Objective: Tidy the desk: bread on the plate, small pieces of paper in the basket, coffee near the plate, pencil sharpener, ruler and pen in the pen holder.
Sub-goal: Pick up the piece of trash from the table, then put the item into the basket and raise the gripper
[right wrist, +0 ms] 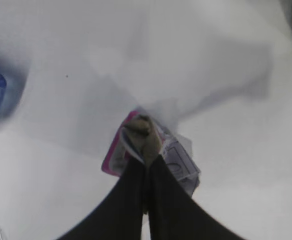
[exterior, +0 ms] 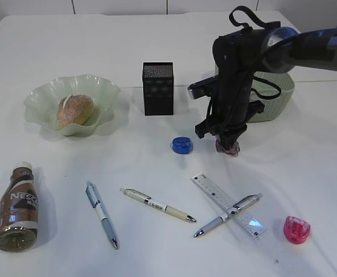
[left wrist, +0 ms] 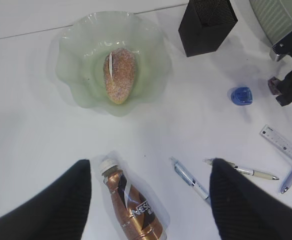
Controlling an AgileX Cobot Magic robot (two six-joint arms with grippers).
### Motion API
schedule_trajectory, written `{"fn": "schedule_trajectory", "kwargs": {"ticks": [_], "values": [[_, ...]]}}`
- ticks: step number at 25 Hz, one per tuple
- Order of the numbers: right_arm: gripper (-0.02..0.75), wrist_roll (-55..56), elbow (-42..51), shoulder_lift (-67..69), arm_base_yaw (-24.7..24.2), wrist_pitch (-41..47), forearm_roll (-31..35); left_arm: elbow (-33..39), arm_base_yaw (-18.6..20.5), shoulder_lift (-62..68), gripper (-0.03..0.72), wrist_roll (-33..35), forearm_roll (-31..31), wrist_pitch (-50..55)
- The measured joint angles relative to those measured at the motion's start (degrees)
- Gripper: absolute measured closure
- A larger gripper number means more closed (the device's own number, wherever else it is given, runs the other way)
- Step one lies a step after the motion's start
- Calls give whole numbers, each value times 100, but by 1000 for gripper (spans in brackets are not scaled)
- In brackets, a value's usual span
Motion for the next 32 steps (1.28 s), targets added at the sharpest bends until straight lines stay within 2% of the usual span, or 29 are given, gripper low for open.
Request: {"fn": "schedule_trajectory", "kwargs": {"ticks": [4, 9, 12, 16, 20, 25, 28, 32], "values": [[722, 0, -273, 9, 0, 490, 21, 0, 0, 0, 168, 0, 0, 0], [722, 0, -745, 9, 0, 583, 213, 0, 0, 0, 168, 0, 0, 0], [722, 0, -1075, -15, 0, 606, 773, 0, 0, 0, 168, 0, 0, 0], [722, 0, -1314, -38, 0, 629, 1046, 0, 0, 0, 168, 0, 0, 0], [722, 0, -1511, -38, 0, 641, 1027, 0, 0, 0, 168, 0, 0, 0], [722, 98, -2459, -38, -12, 684, 681, 0, 0, 0, 168, 0, 0, 0], [722, 143, -2540, -48, -52, 684, 619, 0, 0, 0, 169, 0, 0, 0], [722, 263, -2701, -48, -465, 743, 540, 0, 0, 0, 169, 0, 0, 0]]}}
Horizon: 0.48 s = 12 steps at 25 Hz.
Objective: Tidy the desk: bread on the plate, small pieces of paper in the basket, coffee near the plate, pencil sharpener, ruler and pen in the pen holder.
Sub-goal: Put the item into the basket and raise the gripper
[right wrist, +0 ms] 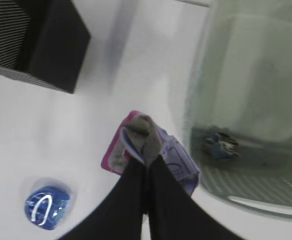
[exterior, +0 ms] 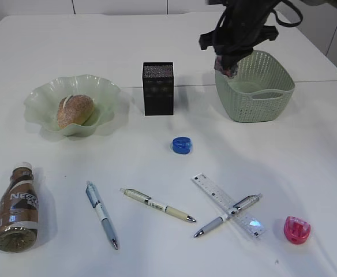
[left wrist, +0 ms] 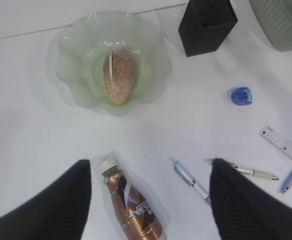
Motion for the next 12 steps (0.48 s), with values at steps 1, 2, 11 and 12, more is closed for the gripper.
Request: {"fn": "schedule_trajectory", "kwargs": {"ticks": [1, 2, 11, 12], "values": [[722, 0, 0, 0, -116, 12, -13, 0, 0, 0, 169, 0, 0, 0], [722, 7, 0, 0, -214, 12, -23, 0, 0, 0, 169, 0, 0, 0], [722, 59, -8, 10, -862, 23, -104, 0, 0, 0, 169, 0, 0, 0], [722, 67, -13, 37, -872, 34, -104, 0, 0, 0, 169, 0, 0, 0]]}}
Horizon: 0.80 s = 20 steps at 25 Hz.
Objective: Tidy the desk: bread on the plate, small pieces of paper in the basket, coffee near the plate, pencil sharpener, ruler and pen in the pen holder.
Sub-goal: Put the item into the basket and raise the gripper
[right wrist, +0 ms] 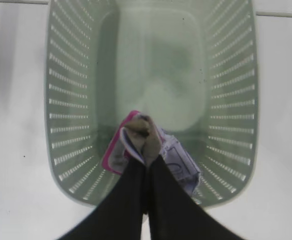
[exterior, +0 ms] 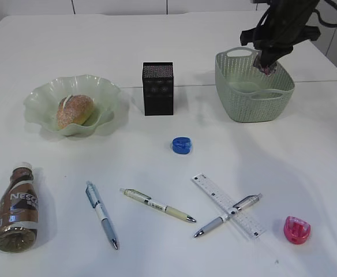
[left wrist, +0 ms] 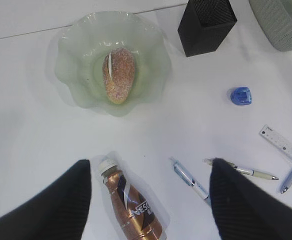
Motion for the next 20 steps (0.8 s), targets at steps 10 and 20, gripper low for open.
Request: {"fn": "schedule_trajectory", "kwargs": {"ticks": [10, 20], "values": [[655, 0, -10, 184, 0, -56, 18, 0, 0, 0, 169, 0, 0, 0], [224, 21, -10, 184, 0, -196, 18, 0, 0, 0, 169, 0, 0, 0]]}}
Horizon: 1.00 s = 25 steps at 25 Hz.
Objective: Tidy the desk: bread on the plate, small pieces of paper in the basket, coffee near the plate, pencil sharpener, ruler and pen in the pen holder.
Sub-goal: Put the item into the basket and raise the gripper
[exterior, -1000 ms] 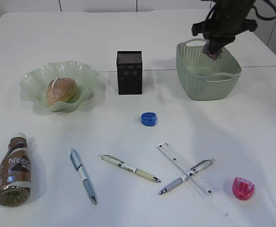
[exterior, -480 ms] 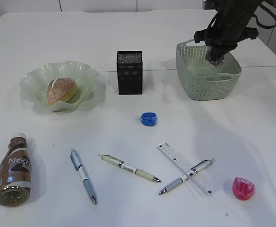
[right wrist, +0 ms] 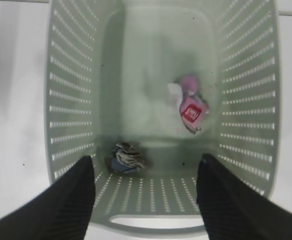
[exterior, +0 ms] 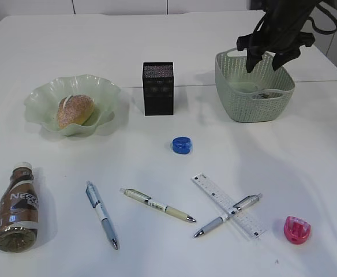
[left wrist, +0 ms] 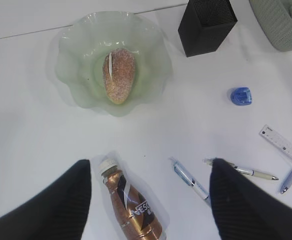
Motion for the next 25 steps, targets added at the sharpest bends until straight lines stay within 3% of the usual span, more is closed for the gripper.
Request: {"fn": "schedule_trajectory", "kwargs": {"ticks": [13, 18, 21, 23, 24, 25], "values": [[210, 7, 254, -233, 12, 170, 5, 0, 0, 0, 169, 0, 0, 0], [210, -4, 1084, -1107, 12, 174, 5, 0, 0, 0, 169, 0, 0, 0], [210, -16, 2251, -1990, 12, 174, 5, 0, 0, 0, 169, -81, 0, 0], [209, -16, 2251, -1990, 12, 174, 5, 0, 0, 0, 169, -98, 0, 0], [209, -26, 3094, -2742, 12, 183, 5, 0, 0, 0, 169, -130, 0, 0], [209, -26, 3180, -2831, 12, 183, 5, 0, 0, 0, 169, -166, 0, 0]]}}
